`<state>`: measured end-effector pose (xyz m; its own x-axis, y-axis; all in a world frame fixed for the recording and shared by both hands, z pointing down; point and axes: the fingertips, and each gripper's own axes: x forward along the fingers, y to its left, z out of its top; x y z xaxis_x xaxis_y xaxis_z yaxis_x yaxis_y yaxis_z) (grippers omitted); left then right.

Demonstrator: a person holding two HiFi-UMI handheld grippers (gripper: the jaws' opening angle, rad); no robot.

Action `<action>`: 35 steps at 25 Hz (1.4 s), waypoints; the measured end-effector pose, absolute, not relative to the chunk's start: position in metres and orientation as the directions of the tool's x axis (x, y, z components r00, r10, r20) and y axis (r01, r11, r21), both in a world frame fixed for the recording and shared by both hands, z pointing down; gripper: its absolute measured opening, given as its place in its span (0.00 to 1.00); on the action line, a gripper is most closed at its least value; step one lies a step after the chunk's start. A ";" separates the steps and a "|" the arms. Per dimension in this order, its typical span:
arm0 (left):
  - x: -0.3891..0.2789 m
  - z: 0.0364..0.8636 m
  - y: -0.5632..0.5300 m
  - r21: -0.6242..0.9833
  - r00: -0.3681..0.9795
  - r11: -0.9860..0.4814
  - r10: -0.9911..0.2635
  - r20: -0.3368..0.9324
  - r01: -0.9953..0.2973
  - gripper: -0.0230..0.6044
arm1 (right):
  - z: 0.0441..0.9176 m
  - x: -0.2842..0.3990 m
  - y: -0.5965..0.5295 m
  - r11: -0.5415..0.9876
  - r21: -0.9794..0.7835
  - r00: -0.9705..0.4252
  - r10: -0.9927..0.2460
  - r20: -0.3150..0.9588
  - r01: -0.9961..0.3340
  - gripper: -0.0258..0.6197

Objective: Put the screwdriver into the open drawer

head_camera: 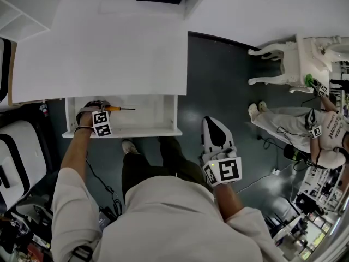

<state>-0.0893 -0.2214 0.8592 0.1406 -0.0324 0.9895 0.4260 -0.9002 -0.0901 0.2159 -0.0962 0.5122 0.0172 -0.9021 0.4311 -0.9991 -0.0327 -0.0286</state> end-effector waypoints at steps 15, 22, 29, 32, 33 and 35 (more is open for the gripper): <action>-0.088 0.889 -0.213 -0.023 0.054 -0.913 -0.001 0.999 0.408 0.22 | 0.525 0.230 -0.100 -0.043 -0.034 0.023 -0.888 0.460 -0.999 0.05; -0.089 0.890 -0.211 -0.005 0.035 -0.924 0.009 0.999 0.383 0.22 | 0.526 0.228 -0.107 -0.026 -0.040 0.005 -0.888 0.460 -0.999 0.05; -0.091 0.890 -0.211 0.008 0.030 -0.926 0.021 0.999 0.376 0.22 | 0.525 0.230 -0.112 -0.018 -0.039 -0.002 -0.889 0.458 -0.999 0.05; -0.092 0.888 -0.210 0.008 0.032 -0.928 0.022 0.999 0.373 0.23 | 0.524 0.230 -0.111 -0.014 -0.039 -0.005 -0.890 0.456 -0.999 0.05; -0.092 0.887 -0.210 0.006 0.034 -0.929 0.021 0.999 0.371 0.23 | 0.524 0.230 -0.112 -0.013 -0.039 -0.006 -0.890 0.455 -0.999 0.05; -0.091 0.885 -0.211 0.000 0.041 -0.931 0.016 0.999 0.366 0.23 | 0.523 0.230 -0.112 -0.011 -0.039 -0.008 -0.892 0.453 -0.999 0.05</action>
